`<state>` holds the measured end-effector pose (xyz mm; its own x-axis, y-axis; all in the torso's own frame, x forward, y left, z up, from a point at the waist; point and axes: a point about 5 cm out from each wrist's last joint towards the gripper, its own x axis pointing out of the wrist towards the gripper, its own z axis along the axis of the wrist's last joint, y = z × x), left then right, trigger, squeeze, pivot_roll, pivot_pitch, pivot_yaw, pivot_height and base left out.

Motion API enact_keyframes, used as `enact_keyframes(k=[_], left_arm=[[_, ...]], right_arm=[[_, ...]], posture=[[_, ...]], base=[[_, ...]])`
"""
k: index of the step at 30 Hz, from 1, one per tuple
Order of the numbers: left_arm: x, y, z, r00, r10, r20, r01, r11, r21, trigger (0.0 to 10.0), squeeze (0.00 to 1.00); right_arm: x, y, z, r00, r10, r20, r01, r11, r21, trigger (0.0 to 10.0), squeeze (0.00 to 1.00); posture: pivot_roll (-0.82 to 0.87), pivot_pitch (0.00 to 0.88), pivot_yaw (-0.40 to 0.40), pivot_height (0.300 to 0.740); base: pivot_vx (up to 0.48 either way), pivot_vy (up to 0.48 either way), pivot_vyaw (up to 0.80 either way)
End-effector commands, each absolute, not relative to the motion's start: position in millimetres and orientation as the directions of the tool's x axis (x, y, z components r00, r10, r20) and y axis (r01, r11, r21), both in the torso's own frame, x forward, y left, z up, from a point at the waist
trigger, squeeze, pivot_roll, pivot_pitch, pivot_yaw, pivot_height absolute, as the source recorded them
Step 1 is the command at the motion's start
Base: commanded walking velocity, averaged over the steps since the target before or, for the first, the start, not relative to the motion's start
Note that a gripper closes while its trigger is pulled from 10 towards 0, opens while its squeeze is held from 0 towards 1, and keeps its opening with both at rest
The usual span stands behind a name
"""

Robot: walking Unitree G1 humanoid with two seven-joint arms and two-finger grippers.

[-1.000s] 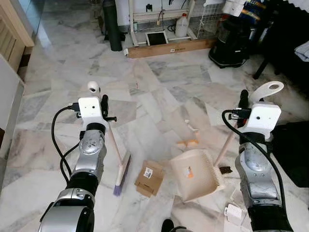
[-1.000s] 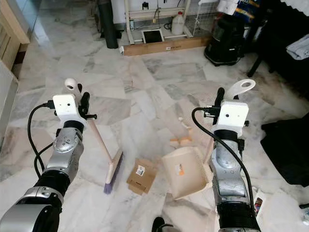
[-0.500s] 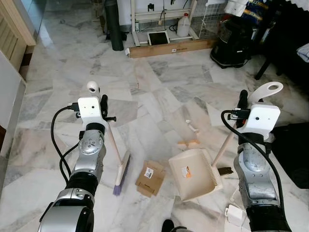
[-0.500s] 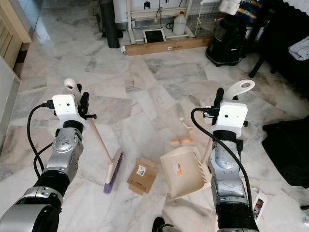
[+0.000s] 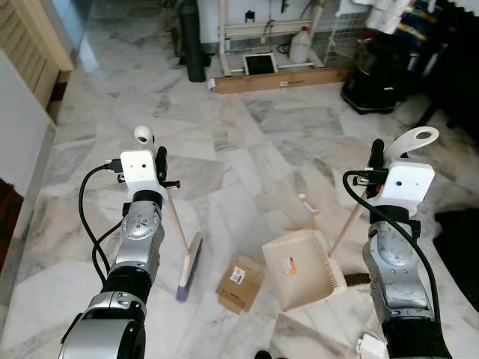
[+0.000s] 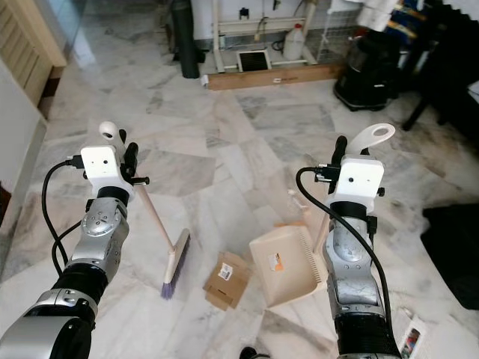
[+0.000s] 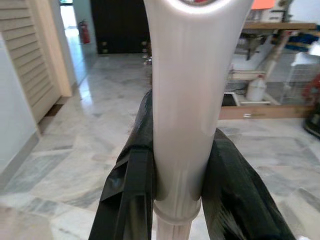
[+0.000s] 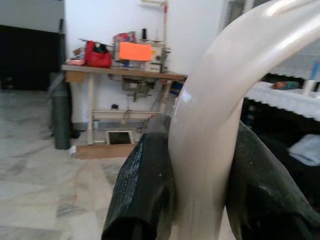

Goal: Sweep floor

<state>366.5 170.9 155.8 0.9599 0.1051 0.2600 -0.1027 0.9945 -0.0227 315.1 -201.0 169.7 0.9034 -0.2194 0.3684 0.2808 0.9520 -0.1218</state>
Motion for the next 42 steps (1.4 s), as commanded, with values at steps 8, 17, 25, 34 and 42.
enact_keyframes(k=[8,17,25,34,42], left_arm=[[367,175,166,0.945,0.109,0.308,-0.109,0.994,-0.018,10.0,0.0],[367,175,168,0.943,0.107,0.316,-0.107,0.994,-0.017,10.0,0.0],[367,175,168,0.943,0.103,0.318,-0.103,0.995,-0.018,10.0,0.0],[367,173,169,0.942,0.099,0.32,-0.098,0.995,-0.018,10.0,0.0],[367,173,170,0.942,0.093,0.324,-0.093,0.996,-0.015,10.0,0.0]], right_arm=[[315,-201,177,0.89,-0.21,0.405,0.279,0.952,-0.121,10.0,0.0],[316,-199,181,0.885,-0.206,0.418,0.276,0.954,-0.114,10.0,0.0],[316,-201,183,0.879,-0.21,0.427,0.282,0.953,-0.112,10.0,0.0],[316,-201,188,0.871,-0.212,0.442,0.286,0.952,-0.107,10.0,0.0],[317,-201,189,0.869,-0.214,0.445,0.29,0.951,-0.108,10.0,0.0]], posture=[[-0.07,0.148,-0.013,0.74],[-0.07,0.149,-0.014,0.74],[-0.07,0.149,-0.013,0.74],[-0.07,0.148,-0.012,0.74],[-0.07,0.143,-0.012,0.74]], base=[[0.036,0.0,0.0],[0.195,0.0,0.0],[0.302,0.0,0.0],[0.305,0.0,0.0],[0.315,0.0,0.0]])
